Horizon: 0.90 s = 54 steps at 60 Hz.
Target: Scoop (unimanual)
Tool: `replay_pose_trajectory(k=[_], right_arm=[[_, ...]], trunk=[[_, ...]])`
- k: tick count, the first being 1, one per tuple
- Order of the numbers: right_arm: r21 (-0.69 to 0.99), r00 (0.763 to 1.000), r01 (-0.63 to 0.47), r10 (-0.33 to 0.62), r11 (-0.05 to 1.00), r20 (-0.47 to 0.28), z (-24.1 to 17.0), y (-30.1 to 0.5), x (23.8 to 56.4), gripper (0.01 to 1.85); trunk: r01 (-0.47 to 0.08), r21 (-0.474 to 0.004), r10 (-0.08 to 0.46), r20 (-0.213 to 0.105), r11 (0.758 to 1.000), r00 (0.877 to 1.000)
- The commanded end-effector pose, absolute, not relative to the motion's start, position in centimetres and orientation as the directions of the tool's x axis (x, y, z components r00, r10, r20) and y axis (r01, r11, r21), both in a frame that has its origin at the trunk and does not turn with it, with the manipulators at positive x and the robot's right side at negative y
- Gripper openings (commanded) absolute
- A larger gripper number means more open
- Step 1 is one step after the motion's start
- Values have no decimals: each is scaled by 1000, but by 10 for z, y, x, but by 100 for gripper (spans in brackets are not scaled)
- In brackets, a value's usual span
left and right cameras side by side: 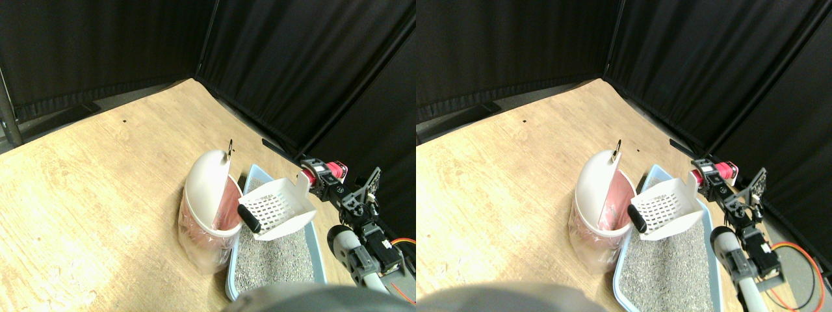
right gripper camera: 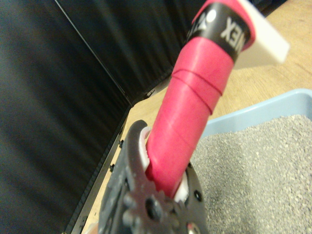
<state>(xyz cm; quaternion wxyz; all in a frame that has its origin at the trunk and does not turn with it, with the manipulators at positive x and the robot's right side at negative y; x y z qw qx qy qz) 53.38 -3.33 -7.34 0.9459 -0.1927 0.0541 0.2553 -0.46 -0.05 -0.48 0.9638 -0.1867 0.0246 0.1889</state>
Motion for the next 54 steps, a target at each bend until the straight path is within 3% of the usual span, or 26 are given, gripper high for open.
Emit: replay_pose_trajectory(k=[1,3,4,11,15,16,19,25,26,29,34,40,43,54], right_arm=[[-342,864,-502,473,794,-170,-63,-28,532,26],[-343,864,-503,474,794,-170,-63,-28,532,23],[-364,867,-498,465,787,-180,-62,-27,532,6],[-372,868,-497,457,784,-195,-61,-27,531,15],[-371,864,-503,463,781,-197,-60,-27,531,6],[-370,866,-500,457,783,-203,-60,-27,531,23],[-371,862,-506,464,779,-202,-60,-27,532,29],[-363,865,-501,458,786,-203,-60,-27,532,22],[-367,870,-493,449,788,-204,-59,-27,532,6],[-359,873,-488,443,796,-204,-60,-29,533,12],[-366,875,-484,439,795,-203,-60,-30,533,6],[-335,872,-490,456,805,-179,-64,-37,533,13],[-319,868,-496,468,808,-165,-65,-40,534,7],[-162,893,-450,443,878,-78,-72,-62,529,7]], trunk=[[-387,-352,367,-124,852,922],[-387,-352,367,-124,852,922],[-387,-352,367,-124,852,922],[-385,-354,366,-123,852,922],[-385,-354,366,-123,852,922],[-385,-354,366,-123,852,922],[-385,-354,366,-123,852,922],[-384,-350,366,-120,854,923],[-383,-349,365,-120,855,923],[-380,-347,361,-120,857,925],[-374,-343,355,-120,861,927],[-365,-333,344,-120,870,931],[-358,-329,339,-117,874,933],[-327,-306,307,-111,894,945]])
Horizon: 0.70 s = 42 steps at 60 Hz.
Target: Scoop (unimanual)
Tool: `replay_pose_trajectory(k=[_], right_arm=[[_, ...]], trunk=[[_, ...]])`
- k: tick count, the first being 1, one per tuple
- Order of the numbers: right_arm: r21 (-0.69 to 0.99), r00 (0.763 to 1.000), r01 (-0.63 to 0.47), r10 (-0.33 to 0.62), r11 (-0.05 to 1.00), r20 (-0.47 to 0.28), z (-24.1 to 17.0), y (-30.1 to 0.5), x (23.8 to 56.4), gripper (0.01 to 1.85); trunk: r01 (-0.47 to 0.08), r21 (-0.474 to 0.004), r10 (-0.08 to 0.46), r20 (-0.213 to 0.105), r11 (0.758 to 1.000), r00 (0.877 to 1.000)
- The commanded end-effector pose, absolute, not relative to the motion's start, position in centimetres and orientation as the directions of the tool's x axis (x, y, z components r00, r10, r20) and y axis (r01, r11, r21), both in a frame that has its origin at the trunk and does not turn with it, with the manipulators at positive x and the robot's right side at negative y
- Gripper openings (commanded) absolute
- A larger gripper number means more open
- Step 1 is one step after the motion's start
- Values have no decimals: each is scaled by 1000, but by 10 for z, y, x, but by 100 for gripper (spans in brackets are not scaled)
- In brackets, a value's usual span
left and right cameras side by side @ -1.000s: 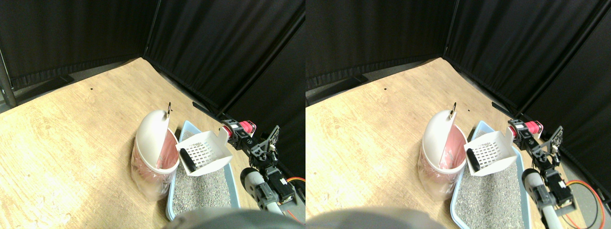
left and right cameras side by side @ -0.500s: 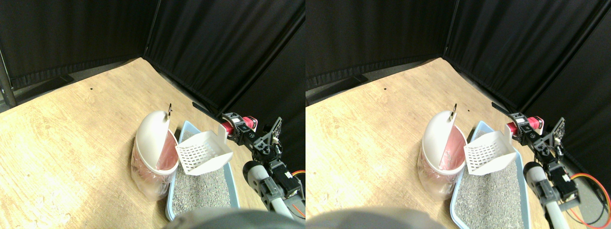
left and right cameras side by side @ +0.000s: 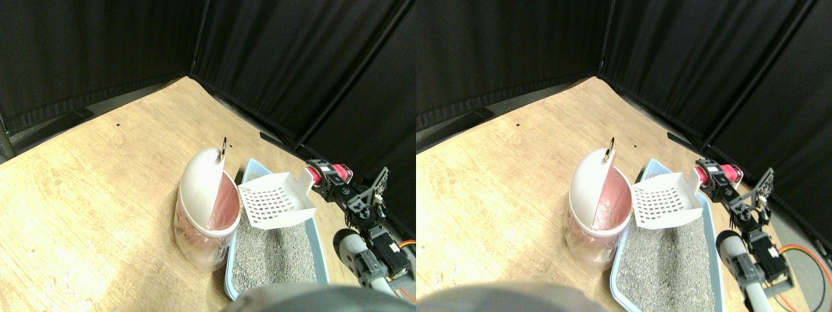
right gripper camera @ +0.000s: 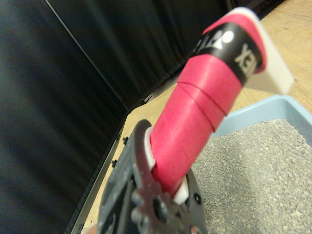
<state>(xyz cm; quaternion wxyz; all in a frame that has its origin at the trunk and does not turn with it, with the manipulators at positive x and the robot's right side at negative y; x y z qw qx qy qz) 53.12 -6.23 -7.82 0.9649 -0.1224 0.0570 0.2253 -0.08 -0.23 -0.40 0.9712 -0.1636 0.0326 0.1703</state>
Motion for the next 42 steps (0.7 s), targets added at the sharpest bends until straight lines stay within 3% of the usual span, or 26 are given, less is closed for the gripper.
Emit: replay_pose_trajectory(k=[1,11,21,32,42], right_arm=[[-149,895,-447,441,882,-71,-73,-65,529,6],[-51,924,-381,382,923,3,-79,-90,526,6],[19,943,-314,309,949,122,-89,-131,522,6],[61,974,-204,196,977,111,-102,-165,515,6],[58,980,-164,156,985,121,-110,-186,509,6]], trunk=[[-325,-304,305,-111,895,946],[-280,-273,261,-103,920,960],[-238,-244,221,-95,940,971],[-189,-209,174,-88,960,981],[-161,-192,147,-86,968,985]])
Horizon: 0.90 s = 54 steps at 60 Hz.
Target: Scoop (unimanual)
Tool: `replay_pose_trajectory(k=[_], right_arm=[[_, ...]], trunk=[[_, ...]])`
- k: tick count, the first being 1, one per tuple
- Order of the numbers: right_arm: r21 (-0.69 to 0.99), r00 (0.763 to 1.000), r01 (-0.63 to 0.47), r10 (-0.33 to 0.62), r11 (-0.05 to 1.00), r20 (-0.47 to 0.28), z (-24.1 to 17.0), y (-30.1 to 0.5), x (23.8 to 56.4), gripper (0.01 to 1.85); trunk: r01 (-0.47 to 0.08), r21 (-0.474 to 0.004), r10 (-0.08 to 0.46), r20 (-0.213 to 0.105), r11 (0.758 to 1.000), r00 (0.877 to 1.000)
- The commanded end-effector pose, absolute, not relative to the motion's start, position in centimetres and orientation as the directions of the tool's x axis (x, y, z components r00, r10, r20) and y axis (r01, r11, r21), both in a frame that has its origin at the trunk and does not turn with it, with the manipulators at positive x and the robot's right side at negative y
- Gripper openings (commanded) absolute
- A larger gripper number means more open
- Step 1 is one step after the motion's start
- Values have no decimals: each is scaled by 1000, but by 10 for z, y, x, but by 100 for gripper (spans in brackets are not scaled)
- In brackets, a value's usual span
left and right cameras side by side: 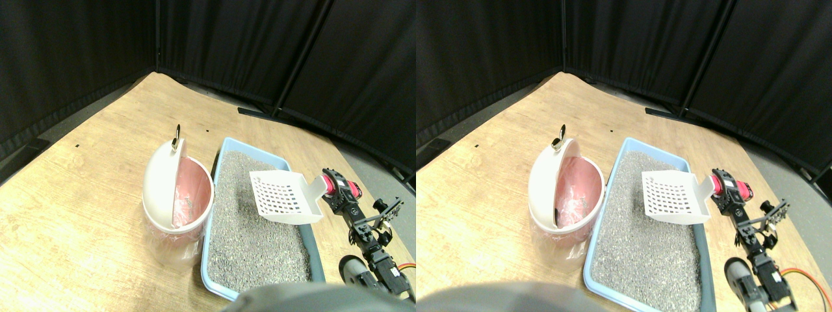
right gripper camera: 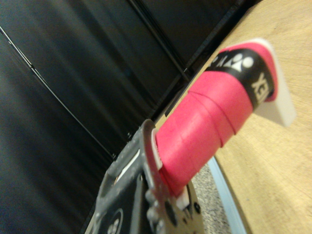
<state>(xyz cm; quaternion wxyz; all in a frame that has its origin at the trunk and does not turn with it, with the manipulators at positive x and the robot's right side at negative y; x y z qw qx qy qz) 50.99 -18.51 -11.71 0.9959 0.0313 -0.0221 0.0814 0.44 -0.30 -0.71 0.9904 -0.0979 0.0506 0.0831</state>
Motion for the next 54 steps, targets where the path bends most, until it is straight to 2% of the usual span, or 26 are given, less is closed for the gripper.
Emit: replay_pose_trajectory(k=[1,22,54], right_arm=[[57,981,-160,153,985,122,-112,-188,509,6],[130,995,-81,72,988,75,-146,-199,502,6],[173,1000,-25,22,985,20,-186,-212,501,6]], trunk=[[-161,-192,146,-87,968,985],[-163,-188,147,-96,969,985],[-167,-184,150,-104,969,983]])
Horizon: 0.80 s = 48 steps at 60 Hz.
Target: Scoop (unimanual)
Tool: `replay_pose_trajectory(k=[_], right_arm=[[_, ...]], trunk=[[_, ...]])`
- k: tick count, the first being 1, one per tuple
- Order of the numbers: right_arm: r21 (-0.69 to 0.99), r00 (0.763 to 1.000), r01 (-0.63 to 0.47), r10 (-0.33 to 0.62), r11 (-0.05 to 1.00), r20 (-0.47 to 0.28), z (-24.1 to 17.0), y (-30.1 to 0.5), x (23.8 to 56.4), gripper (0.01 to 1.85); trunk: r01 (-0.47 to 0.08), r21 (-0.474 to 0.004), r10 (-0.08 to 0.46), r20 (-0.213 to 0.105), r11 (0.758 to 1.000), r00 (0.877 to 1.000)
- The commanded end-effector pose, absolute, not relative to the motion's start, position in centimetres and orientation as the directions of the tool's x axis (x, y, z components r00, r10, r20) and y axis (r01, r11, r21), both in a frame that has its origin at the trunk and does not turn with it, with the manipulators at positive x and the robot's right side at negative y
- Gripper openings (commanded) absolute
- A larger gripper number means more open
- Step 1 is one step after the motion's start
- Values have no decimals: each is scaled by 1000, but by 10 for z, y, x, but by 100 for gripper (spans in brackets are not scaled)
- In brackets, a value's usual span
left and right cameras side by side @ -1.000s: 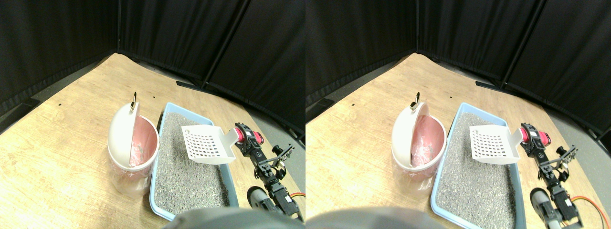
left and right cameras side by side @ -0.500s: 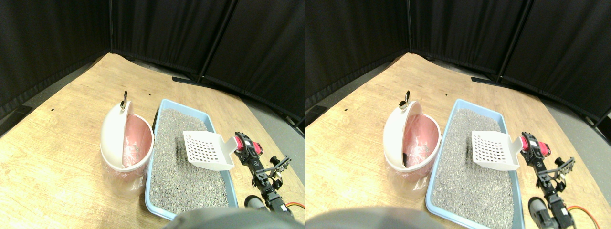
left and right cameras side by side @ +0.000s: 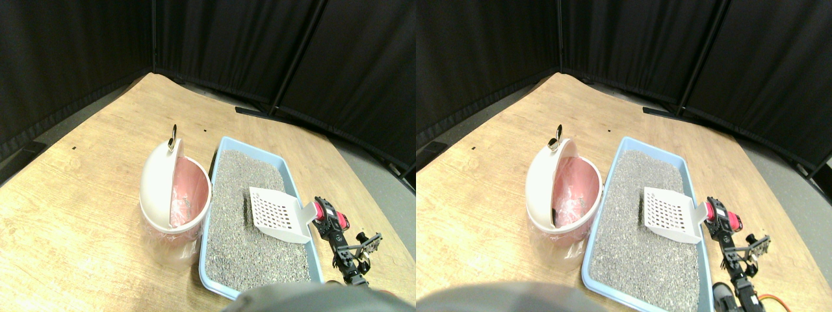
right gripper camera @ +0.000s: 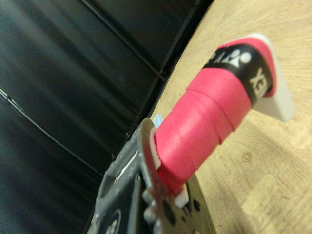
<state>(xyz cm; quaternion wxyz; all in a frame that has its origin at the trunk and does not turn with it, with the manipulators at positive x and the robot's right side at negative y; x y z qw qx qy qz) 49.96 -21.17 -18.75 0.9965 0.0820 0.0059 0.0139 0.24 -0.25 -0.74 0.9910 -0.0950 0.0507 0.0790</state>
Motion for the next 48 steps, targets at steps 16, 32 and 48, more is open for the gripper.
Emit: replay_pose_trajectory(k=[16,32,48], right_arm=[[159,992,32,-12,987,-125,-186,-216,502,6],[134,957,86,-44,987,-287,-177,-218,502,84],[163,880,100,-11,982,-474,-173,-219,498,177]], trunk=[[-167,-188,149,-106,968,983],[-173,-190,155,-106,966,982],[-173,-190,153,-113,967,982]])
